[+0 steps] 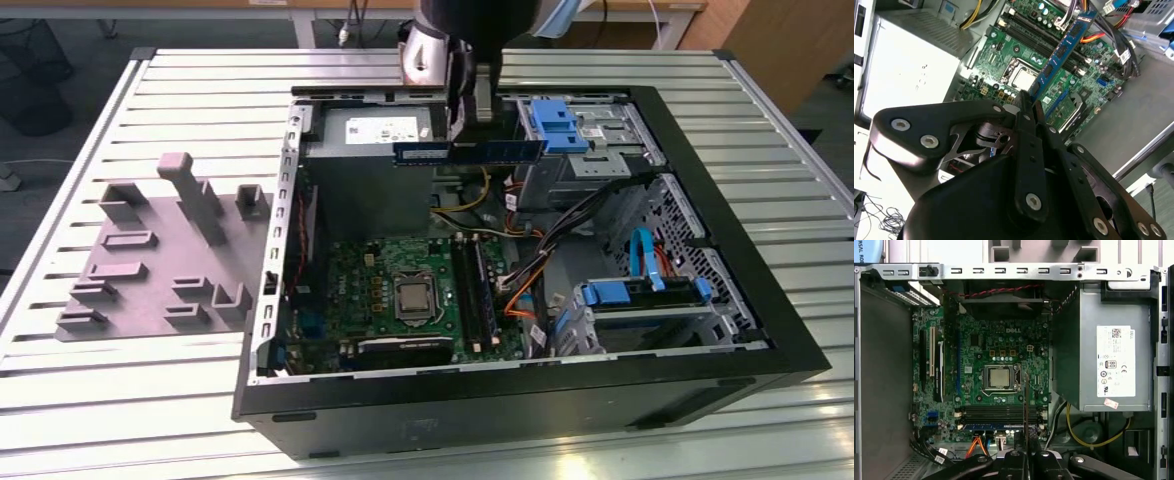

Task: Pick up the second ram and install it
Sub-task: 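Pick up the second ram and move it above second insertion slot, then insert the second ram into the second slot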

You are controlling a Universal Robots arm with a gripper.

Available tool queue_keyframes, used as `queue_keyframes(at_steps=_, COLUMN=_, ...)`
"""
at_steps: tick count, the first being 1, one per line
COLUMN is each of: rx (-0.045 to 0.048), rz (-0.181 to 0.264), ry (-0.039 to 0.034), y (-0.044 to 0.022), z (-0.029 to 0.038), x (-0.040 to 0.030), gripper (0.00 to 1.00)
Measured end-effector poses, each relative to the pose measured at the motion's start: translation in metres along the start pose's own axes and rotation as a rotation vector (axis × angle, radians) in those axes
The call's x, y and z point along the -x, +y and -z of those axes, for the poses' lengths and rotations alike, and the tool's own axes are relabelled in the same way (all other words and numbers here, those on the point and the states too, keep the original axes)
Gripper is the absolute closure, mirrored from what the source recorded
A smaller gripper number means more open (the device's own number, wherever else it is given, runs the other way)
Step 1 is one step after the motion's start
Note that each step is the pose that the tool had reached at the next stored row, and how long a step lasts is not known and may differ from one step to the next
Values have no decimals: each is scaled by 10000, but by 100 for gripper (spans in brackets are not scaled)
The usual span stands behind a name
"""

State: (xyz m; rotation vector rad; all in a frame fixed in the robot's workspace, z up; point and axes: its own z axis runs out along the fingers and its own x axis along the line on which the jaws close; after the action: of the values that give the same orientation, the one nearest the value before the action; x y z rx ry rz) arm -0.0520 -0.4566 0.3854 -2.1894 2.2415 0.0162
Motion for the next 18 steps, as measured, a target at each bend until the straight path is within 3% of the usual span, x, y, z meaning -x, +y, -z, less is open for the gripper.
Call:
queue_keyframes(at_steps=5, rx=0, rz=0, ry=0, y=-65, z=0, x=1, gripper=86)
queue_keyframes(at_steps=18, rx=0, rz=-4, ry=1, y=-70, z=0, x=2, gripper=86)
